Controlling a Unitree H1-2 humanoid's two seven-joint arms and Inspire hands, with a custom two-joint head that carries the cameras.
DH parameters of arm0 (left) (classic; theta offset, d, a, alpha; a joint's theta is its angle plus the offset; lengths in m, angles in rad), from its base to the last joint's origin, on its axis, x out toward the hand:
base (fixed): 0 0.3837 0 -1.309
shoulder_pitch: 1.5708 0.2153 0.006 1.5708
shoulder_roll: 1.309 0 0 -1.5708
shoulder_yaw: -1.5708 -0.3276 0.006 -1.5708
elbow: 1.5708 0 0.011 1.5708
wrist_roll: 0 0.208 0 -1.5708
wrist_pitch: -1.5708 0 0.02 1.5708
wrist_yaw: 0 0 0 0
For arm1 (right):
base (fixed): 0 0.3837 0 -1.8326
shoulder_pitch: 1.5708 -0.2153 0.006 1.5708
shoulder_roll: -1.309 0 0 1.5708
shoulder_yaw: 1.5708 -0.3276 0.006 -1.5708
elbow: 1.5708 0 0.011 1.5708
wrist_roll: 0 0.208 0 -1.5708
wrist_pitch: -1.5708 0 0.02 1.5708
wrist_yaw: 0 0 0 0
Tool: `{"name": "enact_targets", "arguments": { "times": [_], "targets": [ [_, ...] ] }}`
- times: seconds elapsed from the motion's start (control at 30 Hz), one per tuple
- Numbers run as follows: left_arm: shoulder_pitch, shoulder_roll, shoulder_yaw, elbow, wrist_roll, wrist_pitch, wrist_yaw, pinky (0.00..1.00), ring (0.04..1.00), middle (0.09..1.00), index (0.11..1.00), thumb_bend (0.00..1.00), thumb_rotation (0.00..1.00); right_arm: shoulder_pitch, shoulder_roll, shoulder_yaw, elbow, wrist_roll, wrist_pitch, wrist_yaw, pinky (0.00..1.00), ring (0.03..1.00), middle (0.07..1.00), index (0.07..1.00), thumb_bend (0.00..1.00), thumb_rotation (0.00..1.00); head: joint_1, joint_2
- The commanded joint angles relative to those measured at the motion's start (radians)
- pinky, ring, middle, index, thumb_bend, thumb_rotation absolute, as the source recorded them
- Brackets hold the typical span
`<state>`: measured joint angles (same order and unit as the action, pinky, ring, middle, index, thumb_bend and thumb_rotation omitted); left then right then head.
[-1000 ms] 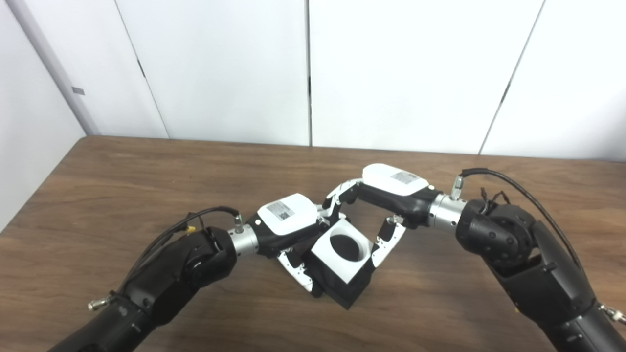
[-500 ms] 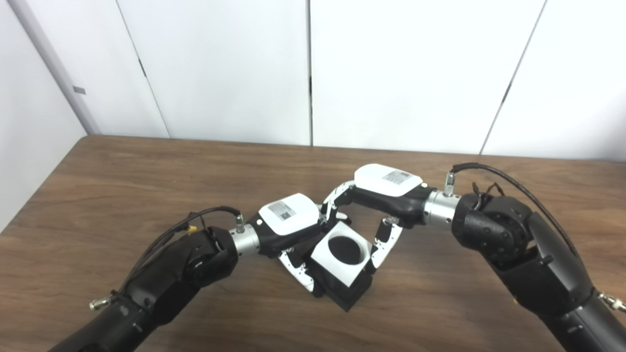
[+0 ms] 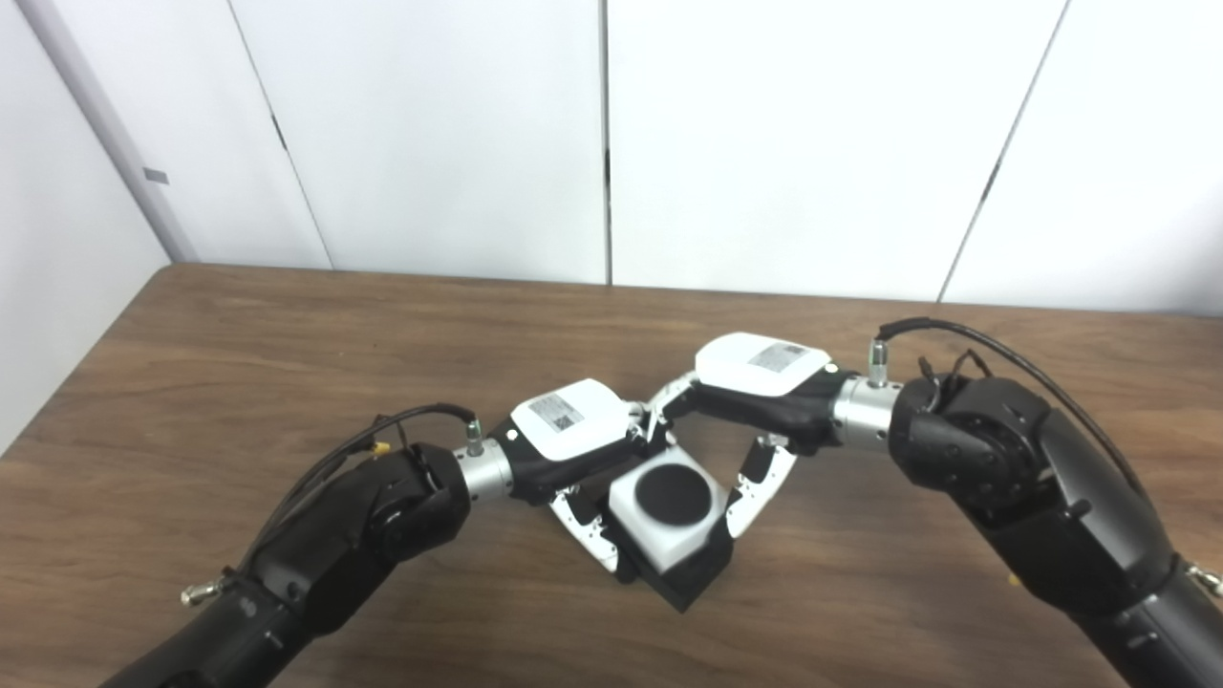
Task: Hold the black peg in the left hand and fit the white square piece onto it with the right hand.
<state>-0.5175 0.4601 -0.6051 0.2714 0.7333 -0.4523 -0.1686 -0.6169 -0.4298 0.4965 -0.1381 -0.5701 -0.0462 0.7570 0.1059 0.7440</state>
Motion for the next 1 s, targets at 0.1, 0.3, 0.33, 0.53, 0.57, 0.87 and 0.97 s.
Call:
{"name": "enact_targets", "arguments": {
  "times": [0.1,0.3,0.33,0.53,0.57,0.87,0.97],
  "targets": [
    [0.018,-0.001,-0.035,0.016,0.047,0.009,-0.081,0.74,0.873,0.887,0.493,0.52,0.08,-0.018,-0.009,-0.013,-0.027,0.000,0.003,0.008,0.74,0.810,0.797,0.658,0.83,0.43,-0.001,0.002],
    [0.020,0.000,-0.034,0.010,0.051,0.014,-0.086,0.73,0.875,0.886,0.493,0.52,0.08,-0.011,-0.009,-0.014,-0.028,-0.006,0.011,0.014,0.74,0.812,0.801,0.666,0.83,0.40,0.000,0.004],
    [0.020,0.000,-0.034,0.009,0.050,0.014,-0.087,0.73,0.874,0.885,0.493,0.52,0.08,-0.011,-0.008,-0.014,-0.029,-0.005,0.014,0.016,0.74,0.815,0.804,0.669,0.84,0.40,0.000,0.005],
    [0.020,0.003,-0.032,0.006,0.050,0.016,-0.091,0.73,0.874,0.888,0.493,0.52,0.08,-0.007,-0.008,-0.031,-0.026,-0.001,0.012,0.002,0.73,0.810,0.807,0.679,0.85,0.37,-0.009,0.005],
    [0.020,0.003,-0.031,0.011,0.050,0.012,-0.086,0.73,0.871,0.888,0.493,0.52,0.08,-0.006,-0.011,-0.037,-0.027,0.000,0.013,-0.001,0.73,0.812,0.808,0.686,0.85,0.35,-0.011,0.004],
    [0.024,0.011,-0.025,0.009,0.058,0.007,-0.074,0.73,0.858,0.879,0.492,0.52,0.08,0.035,-0.024,-0.165,-0.029,0.019,0.047,-0.085,0.68,0.796,0.805,0.690,0.81,0.20,-0.030,0.000],
    [0.024,0.013,-0.023,0.007,0.051,0.015,-0.086,0.75,0.870,0.888,0.493,0.52,0.08,0.066,-0.026,-0.229,-0.028,0.037,0.064,-0.126,0.68,0.804,0.812,0.704,0.77,0.18,-0.032,-0.001]
  ]
}}
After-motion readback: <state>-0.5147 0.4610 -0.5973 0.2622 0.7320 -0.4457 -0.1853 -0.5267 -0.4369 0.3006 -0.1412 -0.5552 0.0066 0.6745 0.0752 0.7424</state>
